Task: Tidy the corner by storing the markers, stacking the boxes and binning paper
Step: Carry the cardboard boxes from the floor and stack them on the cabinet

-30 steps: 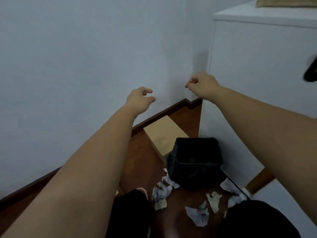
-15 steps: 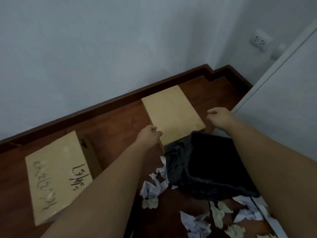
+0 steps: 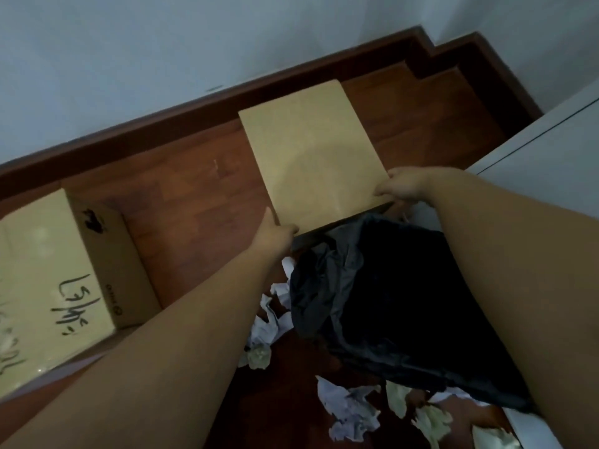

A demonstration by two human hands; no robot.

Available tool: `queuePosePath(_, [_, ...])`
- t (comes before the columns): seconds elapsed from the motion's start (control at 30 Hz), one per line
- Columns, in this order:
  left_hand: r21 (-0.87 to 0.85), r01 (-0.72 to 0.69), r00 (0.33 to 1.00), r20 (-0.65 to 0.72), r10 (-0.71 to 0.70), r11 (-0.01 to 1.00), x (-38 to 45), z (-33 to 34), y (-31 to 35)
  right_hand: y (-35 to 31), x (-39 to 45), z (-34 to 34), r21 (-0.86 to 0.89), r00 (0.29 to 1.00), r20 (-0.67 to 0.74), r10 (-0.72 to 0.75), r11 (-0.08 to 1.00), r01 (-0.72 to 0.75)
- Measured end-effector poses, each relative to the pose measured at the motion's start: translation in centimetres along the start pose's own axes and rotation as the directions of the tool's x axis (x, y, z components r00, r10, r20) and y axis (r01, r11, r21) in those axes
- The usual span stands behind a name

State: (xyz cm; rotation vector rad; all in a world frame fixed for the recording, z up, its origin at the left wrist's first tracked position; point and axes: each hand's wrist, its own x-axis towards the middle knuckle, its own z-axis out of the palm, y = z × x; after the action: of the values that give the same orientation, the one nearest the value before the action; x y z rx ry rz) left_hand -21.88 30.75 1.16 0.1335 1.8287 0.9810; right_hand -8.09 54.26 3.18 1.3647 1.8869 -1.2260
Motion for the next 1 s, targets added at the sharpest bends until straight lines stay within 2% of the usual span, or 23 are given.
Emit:
queuePosePath(0.1, [-0.07, 0.068, 0.998, 0.008, -0.067, 0.995, -0.3, 0.6, -0.2, -1.5, -1.6, 0.1, 0.119, 0.998, 0.002, 0.068, 0.99, -0.068])
queuePosePath(0.2, [-0.119, 0.134, 0.991, 0.013, -0.133, 0.984, -0.3, 0.8, 0.2, -1.8, -1.9, 0.9, 0.362, 0.986, 0.053, 0.156, 0.918, -0.165])
queuePosePath(0.27, [-0.139, 0.134, 0.99, -0.02, -0.138, 0.981, -0.2, 0.7, 0.5, -1.3, -1.4, 1.1, 0.485, 0.982, 0.105, 0.154, 0.855, -0.186])
queuePosePath(0.33, [-0.169, 0.082, 0.989, -0.112, -0.102, 0.982, -0.2, 0.2, 0.6, 0.0, 1.3, 0.9, 0.566, 0.986, 0.06, 0.155, 0.809, -0.161])
queuePosePath(0.37, [-0.181, 0.033, 0.982, -0.175, -0.065, 0.983, -0.2, -0.2, 1.0, -0.8, 0.3, 0.7, 0.606, 0.989, 0.015, 0.147, 0.786, -0.126])
queuePosePath(0.47, [-0.325, -0.123, 0.943, -0.333, 0.008, 0.938, -1.1, -1.6, 4.1, -4.6, -3.7, -0.1, 0.693, 0.975, -0.218, 0.05, 0.711, 0.118])
queuePosePath(0.53, [-0.427, -0.173, 0.926, -0.378, -0.001, 0.888, -2.5, -3.2, 7.3, -6.8, -6.0, -0.5, 0.763, 0.964, -0.267, -0.023, 0.606, 0.226])
queuePosePath(0.63, [-0.531, -0.222, 0.926, -0.378, 0.006, 0.818, -5.7, -5.6, 11.7, -9.3, -10.7, -0.5, 0.808, 0.941, -0.322, -0.102, 0.489, 0.329])
queuePosePath(0.7, [-0.532, -0.225, 0.935, -0.355, 0.026, 0.817, -8.2, -6.8, 13.2, -10.1, -13.6, -0.6, 0.812, 0.922, -0.369, -0.12, 0.441, 0.382])
queuePosePath(0.83, [-0.53, -0.353, 0.91, -0.384, 0.153, 0.771, -13.6, -8.3, 17.0, -12.4, -20.1, -2.4, 0.818, 0.868, -0.466, -0.173, 0.289, 0.497])
queuePosePath(0.93, [-0.561, -0.43, 0.892, -0.383, 0.239, 0.707, -18.5, -9.0, 21.4, -14.4, -25.6, -5.3, 0.786, 0.797, -0.551, -0.247, 0.169, 0.595])
queuePosePath(1.0, [-0.596, -0.479, 0.876, -0.373, 0.306, 0.644, -22.1, -9.3, 24.3, -15.6, -30.1, -7.5, 0.737, 0.734, -0.611, -0.297, 0.126, 0.664])
